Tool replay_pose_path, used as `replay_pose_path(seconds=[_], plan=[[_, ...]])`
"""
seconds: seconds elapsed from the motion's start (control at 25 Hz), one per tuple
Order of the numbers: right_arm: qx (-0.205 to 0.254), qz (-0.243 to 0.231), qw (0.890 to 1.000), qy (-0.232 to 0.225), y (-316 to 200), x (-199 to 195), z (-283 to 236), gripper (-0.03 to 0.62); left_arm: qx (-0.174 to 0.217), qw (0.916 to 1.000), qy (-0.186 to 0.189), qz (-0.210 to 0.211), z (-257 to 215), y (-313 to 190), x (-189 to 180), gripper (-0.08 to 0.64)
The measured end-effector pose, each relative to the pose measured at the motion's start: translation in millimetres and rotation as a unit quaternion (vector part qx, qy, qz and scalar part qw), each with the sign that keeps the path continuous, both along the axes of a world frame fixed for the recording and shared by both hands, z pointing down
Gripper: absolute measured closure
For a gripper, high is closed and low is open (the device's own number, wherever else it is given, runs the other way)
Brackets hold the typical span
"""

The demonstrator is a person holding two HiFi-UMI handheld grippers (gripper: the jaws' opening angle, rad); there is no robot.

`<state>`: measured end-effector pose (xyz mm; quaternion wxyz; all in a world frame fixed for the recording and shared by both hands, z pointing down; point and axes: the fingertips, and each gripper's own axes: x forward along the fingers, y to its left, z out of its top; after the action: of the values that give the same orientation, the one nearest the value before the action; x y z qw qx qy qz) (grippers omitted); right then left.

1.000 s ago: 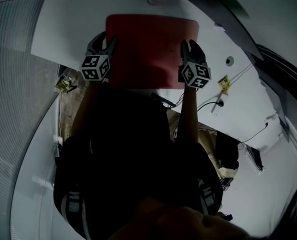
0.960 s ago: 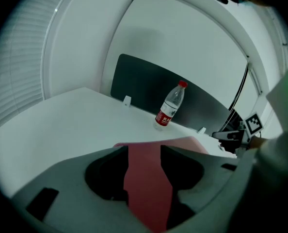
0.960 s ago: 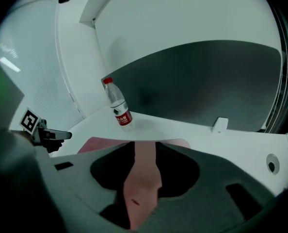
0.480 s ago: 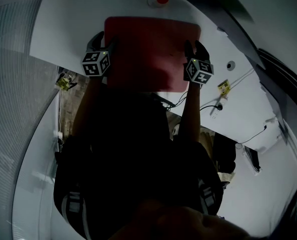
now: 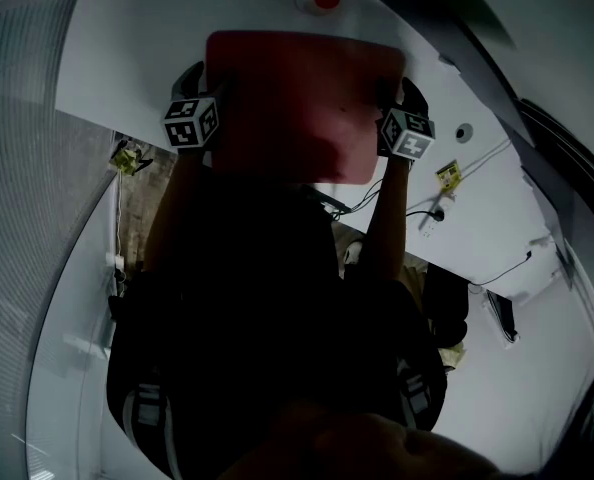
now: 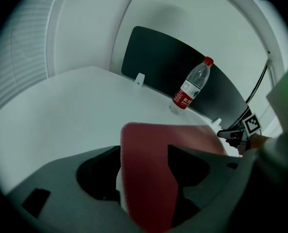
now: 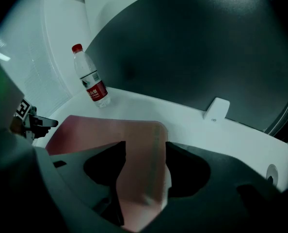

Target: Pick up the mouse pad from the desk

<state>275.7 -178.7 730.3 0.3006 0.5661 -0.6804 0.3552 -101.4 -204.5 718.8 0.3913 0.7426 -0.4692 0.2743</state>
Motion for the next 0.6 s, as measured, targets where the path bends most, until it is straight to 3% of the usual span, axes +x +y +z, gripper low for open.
replay_pose_path(seconds=[0.6], plan=[[-0.045, 0.014, 0.999, -0.005, 3.5, 5.1, 17.2, 0.337, -0.018, 0.9998, -0.006, 0.000, 12.7, 6.8, 3.9, 0.275]])
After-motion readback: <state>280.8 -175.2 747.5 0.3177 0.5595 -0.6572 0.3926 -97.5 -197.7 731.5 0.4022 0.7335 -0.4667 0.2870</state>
